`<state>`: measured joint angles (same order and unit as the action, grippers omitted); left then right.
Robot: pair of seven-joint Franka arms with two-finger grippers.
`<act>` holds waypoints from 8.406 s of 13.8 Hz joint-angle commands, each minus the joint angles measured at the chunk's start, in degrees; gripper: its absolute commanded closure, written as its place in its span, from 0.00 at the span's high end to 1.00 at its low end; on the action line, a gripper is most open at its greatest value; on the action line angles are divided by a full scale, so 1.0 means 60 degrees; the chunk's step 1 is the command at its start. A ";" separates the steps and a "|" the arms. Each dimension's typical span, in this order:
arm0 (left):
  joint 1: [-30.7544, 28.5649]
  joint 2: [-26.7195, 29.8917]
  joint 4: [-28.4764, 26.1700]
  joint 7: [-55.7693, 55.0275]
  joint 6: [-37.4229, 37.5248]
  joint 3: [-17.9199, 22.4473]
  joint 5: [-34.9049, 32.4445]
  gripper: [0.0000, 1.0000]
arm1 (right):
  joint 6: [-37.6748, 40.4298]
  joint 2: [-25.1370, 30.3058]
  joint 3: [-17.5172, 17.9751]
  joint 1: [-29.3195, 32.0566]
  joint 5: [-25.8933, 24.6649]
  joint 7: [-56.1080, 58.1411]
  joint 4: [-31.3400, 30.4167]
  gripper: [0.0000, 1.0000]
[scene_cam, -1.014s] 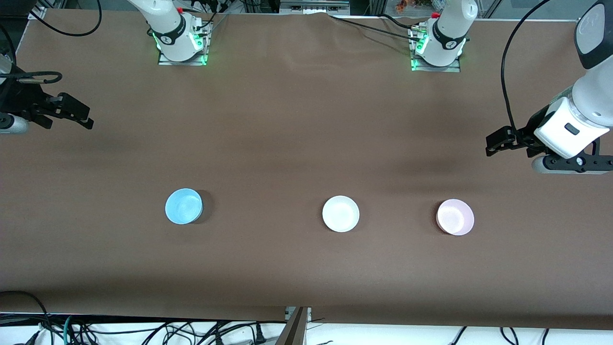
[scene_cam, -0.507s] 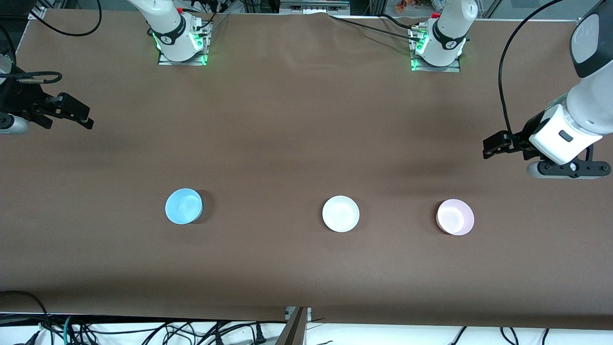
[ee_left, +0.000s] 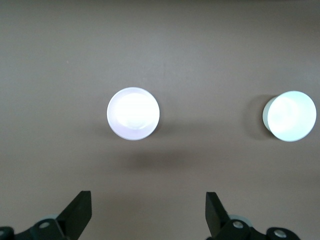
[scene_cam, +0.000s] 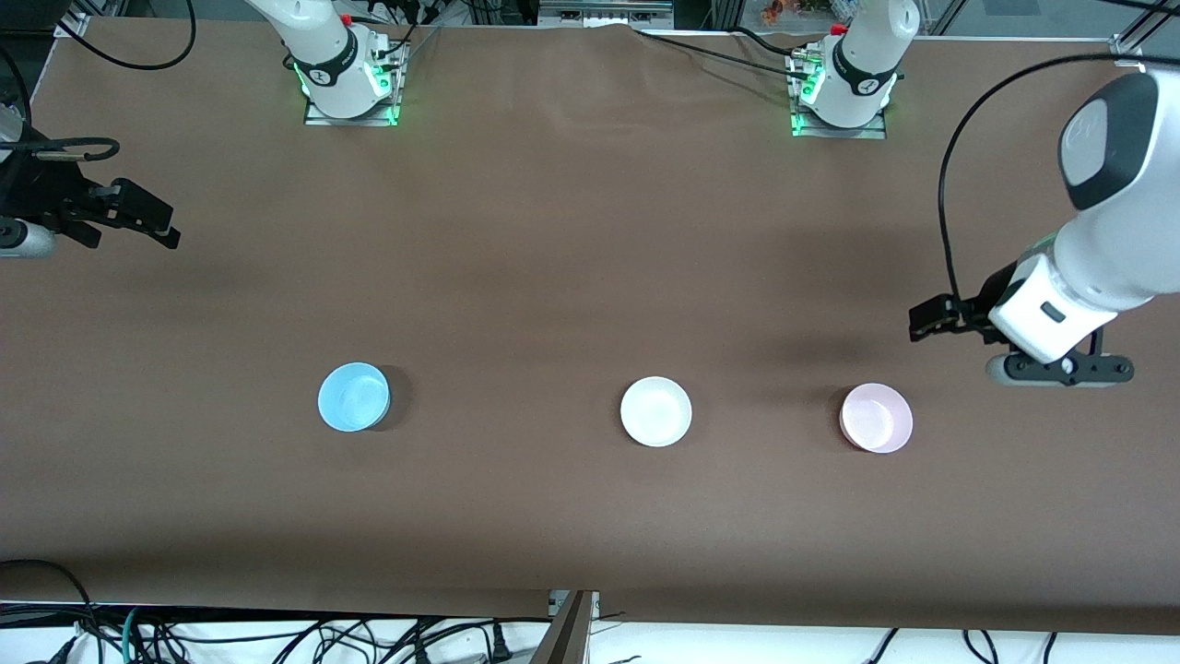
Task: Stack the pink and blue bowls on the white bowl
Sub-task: 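Move the left gripper over the pink bowl, then lower the left gripper onto the pink bowl rim, then close the left gripper on the pink bowl rim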
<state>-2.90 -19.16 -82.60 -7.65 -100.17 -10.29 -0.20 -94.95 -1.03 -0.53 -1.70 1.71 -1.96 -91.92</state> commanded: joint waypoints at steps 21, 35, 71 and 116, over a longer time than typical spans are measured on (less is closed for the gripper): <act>0.0279 -0.2373 -0.0383 -0.0351 -0.3008 0.0060 -0.0948 1.00 | 0.0049 -0.0078 0.0015 0.0019 0.0155 -0.0069 0.0174 1.00; 0.0308 -0.2489 -0.1541 -0.0791 -0.4399 0.0031 -0.1607 1.00 | 0.0107 -0.0078 0.0030 0.0019 0.0155 -0.0083 0.0174 1.00; 0.0323 -0.3340 -0.2141 -0.0190 -0.5893 0.0001 -0.1592 1.00 | 0.0063 -0.0078 0.0030 0.0019 0.0155 -0.0069 0.0174 1.00; 0.0132 -0.3340 -0.2771 -0.0161 -0.6714 0.0031 -0.1607 0.43 | 0.0093 -0.0078 0.0015 0.0048 0.0155 0.0005 0.0174 1.00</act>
<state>-1.70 -39.74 -98.51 -8.61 -139.70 -9.86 -8.37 -94.95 -1.08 -0.51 -1.71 1.76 -1.96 -91.92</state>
